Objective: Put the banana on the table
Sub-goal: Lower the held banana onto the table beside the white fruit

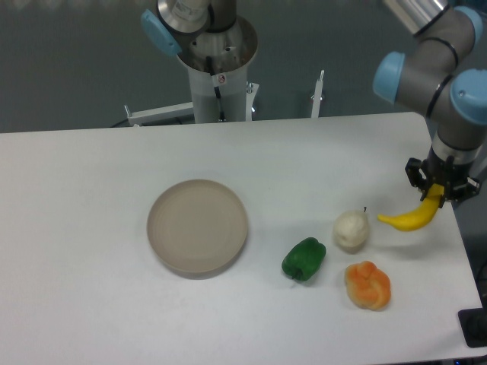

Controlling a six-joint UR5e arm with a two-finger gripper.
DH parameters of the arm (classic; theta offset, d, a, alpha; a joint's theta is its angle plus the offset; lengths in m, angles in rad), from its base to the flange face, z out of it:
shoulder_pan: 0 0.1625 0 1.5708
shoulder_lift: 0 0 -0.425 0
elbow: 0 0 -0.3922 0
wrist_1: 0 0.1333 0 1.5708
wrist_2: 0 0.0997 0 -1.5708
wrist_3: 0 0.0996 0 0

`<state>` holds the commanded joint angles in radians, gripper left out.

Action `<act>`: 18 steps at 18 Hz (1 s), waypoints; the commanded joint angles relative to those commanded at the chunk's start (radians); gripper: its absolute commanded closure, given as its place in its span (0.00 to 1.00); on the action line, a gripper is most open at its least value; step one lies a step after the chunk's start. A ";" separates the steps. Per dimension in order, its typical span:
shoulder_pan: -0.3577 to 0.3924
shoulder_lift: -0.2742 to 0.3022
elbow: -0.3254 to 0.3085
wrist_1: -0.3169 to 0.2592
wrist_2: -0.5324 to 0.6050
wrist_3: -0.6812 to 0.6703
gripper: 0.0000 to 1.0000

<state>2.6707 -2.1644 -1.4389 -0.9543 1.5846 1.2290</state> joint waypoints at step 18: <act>-0.017 -0.121 0.052 0.008 0.000 -0.164 0.74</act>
<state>2.6538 -2.2856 -1.3867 -0.9465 1.5846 1.0646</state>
